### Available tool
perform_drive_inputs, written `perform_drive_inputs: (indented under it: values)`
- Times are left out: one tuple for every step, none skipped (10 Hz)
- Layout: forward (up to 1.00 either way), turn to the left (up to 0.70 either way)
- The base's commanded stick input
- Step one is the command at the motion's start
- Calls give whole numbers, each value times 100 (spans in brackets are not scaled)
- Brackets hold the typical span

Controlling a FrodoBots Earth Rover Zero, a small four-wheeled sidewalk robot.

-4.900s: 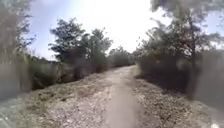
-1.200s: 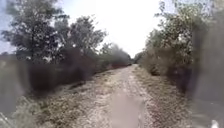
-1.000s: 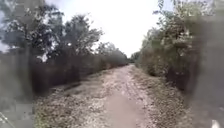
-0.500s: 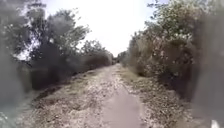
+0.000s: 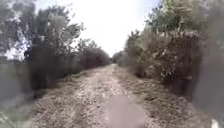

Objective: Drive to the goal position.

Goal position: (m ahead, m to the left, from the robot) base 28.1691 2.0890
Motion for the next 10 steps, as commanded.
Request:
perform_drive_inputs:
  values:
    - [70,0]
    - [70,8]
    - [70,35]
    - [70,16]
    - [70,0]
    - [70,0]
    - [70,0]
    - [70,0]
    - [70,0]
    - [70,0]
